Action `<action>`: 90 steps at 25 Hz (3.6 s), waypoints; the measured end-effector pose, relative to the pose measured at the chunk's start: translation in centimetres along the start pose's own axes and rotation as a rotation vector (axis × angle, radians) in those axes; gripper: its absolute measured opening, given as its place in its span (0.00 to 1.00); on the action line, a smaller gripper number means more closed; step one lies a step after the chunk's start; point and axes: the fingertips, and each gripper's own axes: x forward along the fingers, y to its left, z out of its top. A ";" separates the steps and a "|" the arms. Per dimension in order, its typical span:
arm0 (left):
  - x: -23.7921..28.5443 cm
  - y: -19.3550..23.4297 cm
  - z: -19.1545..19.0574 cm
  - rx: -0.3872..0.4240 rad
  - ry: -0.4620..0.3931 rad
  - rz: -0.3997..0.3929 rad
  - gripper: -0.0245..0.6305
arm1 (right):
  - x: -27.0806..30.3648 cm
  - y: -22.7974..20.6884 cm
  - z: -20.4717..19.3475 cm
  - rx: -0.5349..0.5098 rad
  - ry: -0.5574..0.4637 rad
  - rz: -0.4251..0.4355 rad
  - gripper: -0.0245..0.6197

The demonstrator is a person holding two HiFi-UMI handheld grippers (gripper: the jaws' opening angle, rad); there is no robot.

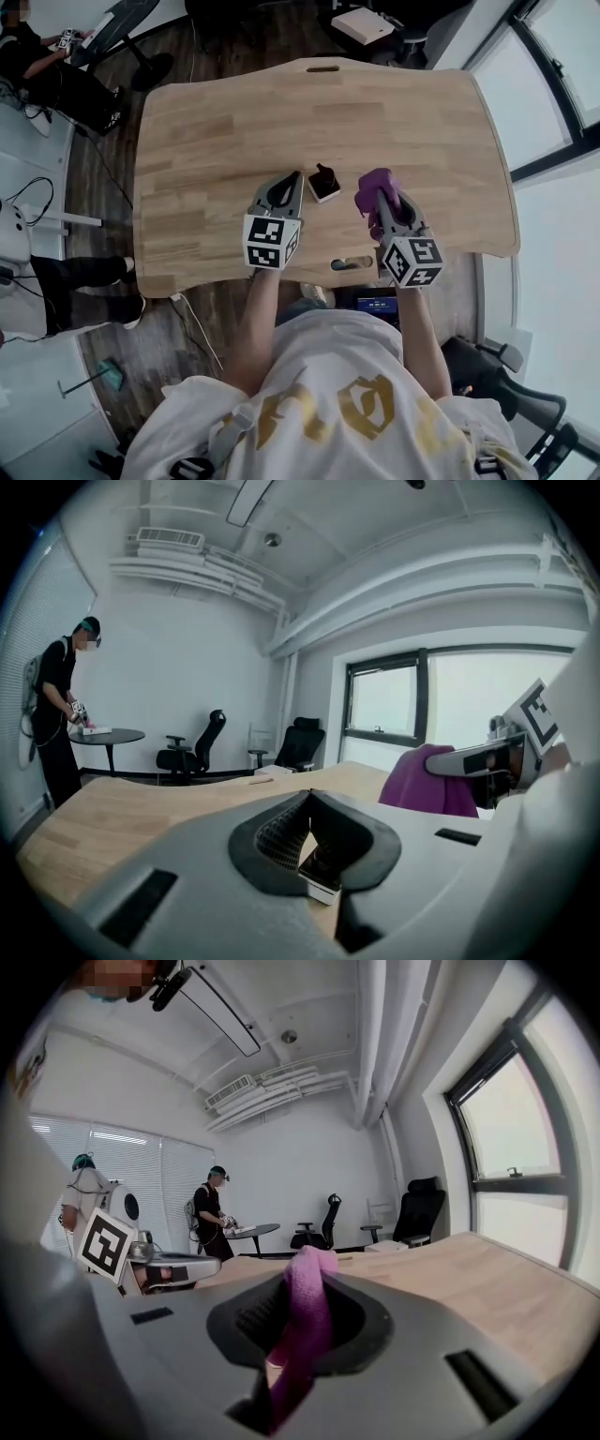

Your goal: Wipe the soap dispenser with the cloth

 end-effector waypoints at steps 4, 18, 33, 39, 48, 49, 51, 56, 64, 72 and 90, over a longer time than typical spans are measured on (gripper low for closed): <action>0.4 0.5 -0.4 -0.012 0.013 0.003 0.05 | 0.9 0.2 -0.1 -0.002 -0.002 0.027 0.12; 3.1 3.0 -0.5 -0.033 0.010 0.045 0.05 | 4.2 -1.7 -0.9 0.020 0.040 0.044 0.12; 4.8 1.5 -5.0 -0.101 0.069 -0.070 0.05 | 6.3 -3.0 -3.7 0.058 0.104 0.061 0.12; 5.0 1.0 -7.8 -0.156 0.126 -0.134 0.08 | 7.3 -3.0 -5.4 0.056 0.161 0.065 0.12; 6.0 0.1 -10.1 -0.187 0.155 -0.227 0.34 | 8.7 -3.5 -7.8 0.056 0.240 0.073 0.12; 6.1 0.0 -10.4 -0.181 0.163 -0.238 0.37 | 8.8 -3.6 -8.0 0.056 0.247 0.073 0.12; 6.2 -0.4 -11.0 -0.168 0.180 -0.262 0.42 | 9.0 -3.5 -8.3 0.058 0.259 0.079 0.12; 7.2 -1.6 -12.8 -0.078 0.238 -0.326 0.56 | 9.8 -3.6 -8.8 0.056 0.277 0.095 0.12; 8.7 -2.0 -14.9 0.008 0.271 -0.343 0.59 | 10.5 -3.6 -9.5 0.055 0.302 0.108 0.12; 9.4 -3.2 -15.8 0.111 0.295 -0.381 0.60 | 11.1 -3.4 -10.2 0.065 0.321 0.123 0.12; 12.1 -4.1 -17.4 0.291 0.334 -0.441 0.60 | 11.8 -3.8 -11.0 0.087 0.340 0.124 0.12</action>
